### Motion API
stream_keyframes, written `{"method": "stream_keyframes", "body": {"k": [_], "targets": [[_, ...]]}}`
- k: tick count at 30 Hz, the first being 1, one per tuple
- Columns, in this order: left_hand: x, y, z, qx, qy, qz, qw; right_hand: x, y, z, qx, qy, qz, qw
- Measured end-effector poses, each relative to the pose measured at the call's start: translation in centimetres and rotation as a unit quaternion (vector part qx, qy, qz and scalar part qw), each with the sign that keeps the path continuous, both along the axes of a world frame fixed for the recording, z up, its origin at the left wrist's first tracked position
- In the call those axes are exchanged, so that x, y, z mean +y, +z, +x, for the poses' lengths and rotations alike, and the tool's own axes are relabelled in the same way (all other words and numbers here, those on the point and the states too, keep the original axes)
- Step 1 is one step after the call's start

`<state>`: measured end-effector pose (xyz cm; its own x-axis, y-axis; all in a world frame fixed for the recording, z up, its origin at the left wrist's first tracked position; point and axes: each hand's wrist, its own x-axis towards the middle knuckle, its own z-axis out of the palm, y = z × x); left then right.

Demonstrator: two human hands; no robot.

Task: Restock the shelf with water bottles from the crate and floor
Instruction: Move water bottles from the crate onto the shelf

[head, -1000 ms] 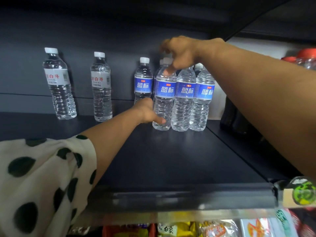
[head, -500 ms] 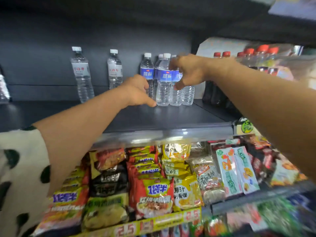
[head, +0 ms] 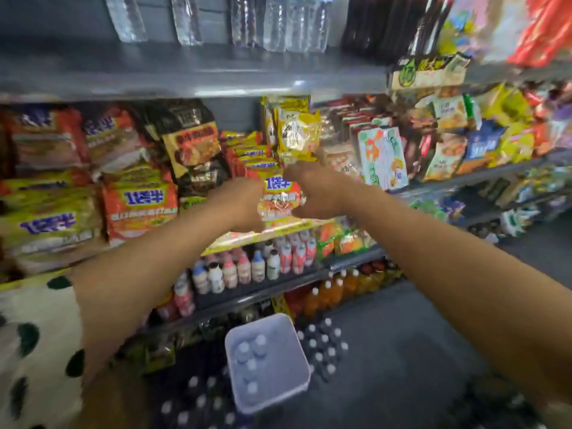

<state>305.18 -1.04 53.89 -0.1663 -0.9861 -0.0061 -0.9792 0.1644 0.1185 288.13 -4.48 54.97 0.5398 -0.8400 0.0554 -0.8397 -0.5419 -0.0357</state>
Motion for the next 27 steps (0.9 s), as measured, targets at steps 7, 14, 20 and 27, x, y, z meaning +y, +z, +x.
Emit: {"method": "stream_keyframes", "body": {"k": [7, 14, 20, 27], "targets": [[2.1, -17.6, 2.0, 0.044, 0.008, 0.143, 0.989, 2.7, -17.9, 1.8, 0.018, 0.008, 0.124, 0.992], [4.1, -37.5, 4.4, 0.07, 0.042, 0.248, 0.965, 4.9, -39.5, 4.9, 0.035, 0.005, 0.259, 0.965], [6.6, -51.5, 6.3, 0.094, 0.091, 0.291, 0.948, 7.5, -55.1, 7.7, 0.075, -0.004, 0.328, 0.942], [8.5, -57.7, 7.0, 0.136, 0.121, 0.285, 0.941, 9.0, -63.4, 9.8, 0.122, -0.014, 0.304, 0.945]]}}
